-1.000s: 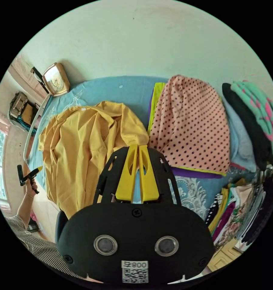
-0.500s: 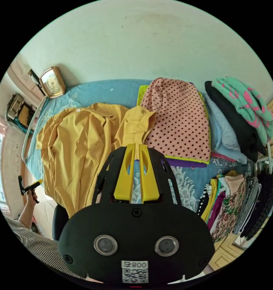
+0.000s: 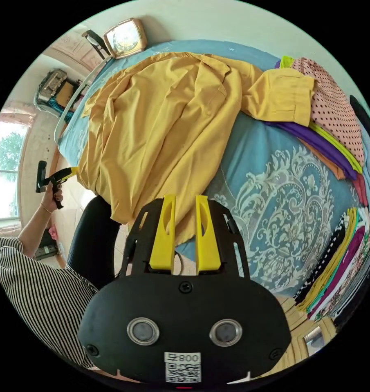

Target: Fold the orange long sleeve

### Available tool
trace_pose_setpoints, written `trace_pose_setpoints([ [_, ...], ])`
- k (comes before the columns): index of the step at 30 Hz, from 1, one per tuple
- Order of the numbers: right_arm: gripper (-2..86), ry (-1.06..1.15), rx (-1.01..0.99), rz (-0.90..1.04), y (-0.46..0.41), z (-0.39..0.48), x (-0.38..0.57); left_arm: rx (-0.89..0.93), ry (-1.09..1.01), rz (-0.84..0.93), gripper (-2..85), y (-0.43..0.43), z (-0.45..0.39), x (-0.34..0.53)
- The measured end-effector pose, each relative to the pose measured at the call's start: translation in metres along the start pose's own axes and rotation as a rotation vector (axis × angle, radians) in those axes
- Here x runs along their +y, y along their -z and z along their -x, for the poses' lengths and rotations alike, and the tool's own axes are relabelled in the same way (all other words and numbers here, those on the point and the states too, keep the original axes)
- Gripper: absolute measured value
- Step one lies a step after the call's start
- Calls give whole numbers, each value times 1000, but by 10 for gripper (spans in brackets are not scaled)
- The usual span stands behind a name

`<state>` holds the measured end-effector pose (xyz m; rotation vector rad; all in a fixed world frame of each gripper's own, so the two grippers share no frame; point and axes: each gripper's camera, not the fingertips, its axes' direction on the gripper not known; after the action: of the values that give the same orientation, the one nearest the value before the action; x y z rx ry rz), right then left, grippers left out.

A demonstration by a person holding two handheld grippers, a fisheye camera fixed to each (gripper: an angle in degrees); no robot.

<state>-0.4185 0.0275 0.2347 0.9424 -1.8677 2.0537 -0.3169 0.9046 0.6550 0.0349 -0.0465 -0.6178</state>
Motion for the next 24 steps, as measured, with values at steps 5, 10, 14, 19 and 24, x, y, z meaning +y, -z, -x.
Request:
trace_pose_setpoints([
  [5,87,-215,-127,-5,-4,-34,91,48,18,44,55,1,-14,22],
  [10,79,-274,-198,6,-15,-29,142,81,67,47,18,11,-31,36],
  [14,22,-334,-220,-12,-7,-20,179,140,27,-25,11,48,-62,44],
  [19,4,-310,-479,-20,4,5,234,233,-50,-173,10,119,-105,50],
  [24,4,-273,-758,-151,45,42,298,210,-139,-270,13,189,-147,56],
])
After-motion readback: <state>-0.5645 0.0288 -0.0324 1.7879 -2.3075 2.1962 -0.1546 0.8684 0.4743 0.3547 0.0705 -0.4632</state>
